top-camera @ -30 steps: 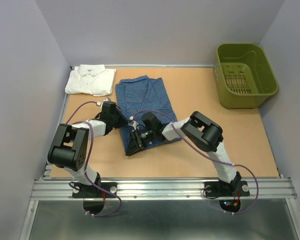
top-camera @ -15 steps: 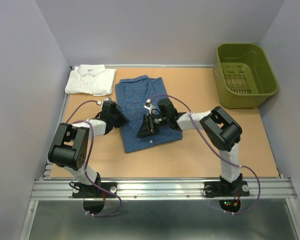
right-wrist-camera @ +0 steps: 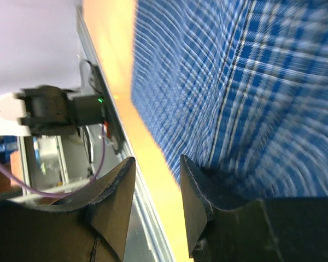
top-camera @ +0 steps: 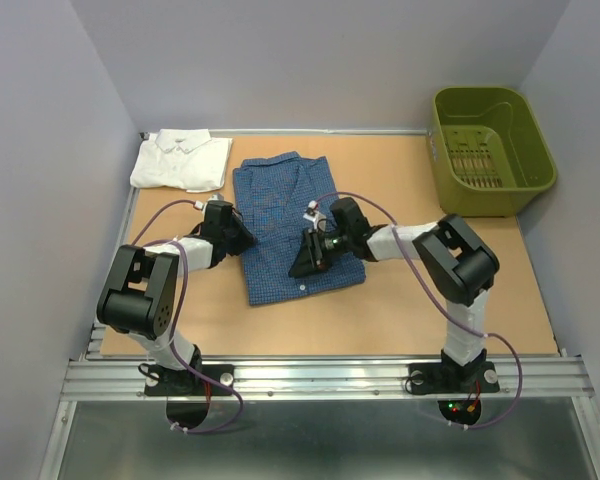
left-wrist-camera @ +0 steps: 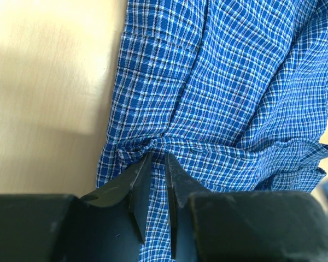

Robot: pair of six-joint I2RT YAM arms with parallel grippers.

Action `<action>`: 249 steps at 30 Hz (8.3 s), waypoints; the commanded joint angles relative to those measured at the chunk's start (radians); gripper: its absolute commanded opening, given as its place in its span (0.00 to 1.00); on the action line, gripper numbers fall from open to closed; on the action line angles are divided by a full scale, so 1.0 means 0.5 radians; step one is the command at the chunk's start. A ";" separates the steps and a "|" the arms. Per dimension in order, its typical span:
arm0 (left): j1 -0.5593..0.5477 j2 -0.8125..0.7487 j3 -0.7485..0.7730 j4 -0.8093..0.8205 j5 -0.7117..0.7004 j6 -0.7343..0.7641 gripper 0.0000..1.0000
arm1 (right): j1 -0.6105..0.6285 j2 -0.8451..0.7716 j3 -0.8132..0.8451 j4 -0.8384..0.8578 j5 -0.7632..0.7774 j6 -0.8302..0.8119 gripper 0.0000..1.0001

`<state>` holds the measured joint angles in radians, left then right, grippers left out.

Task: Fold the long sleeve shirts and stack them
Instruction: Fold the shirt

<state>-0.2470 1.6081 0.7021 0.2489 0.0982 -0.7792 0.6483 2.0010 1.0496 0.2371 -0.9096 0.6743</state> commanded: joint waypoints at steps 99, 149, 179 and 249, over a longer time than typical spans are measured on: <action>-1.600 -0.634 0.519 -0.746 -0.816 0.595 0.77 | -0.763 -1.593 -0.230 -1.195 2.125 -0.152 1.00; -1.764 0.561 1.562 -1.400 -0.611 0.472 0.06 | -0.793 -1.290 -0.743 -0.542 1.313 0.345 1.00; -1.335 -0.154 1.066 -1.068 -0.307 0.101 0.72 | -0.821 -0.750 -0.771 -0.086 0.896 0.045 0.00; -0.414 -0.556 -0.450 -0.188 0.083 -0.497 0.19 | 0.666 0.425 1.840 -2.223 3.531 -1.398 0.06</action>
<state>-0.4538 1.3758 0.5186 0.0967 0.1501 -0.9733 0.9283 2.1742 1.8839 -0.8314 0.7933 -0.0505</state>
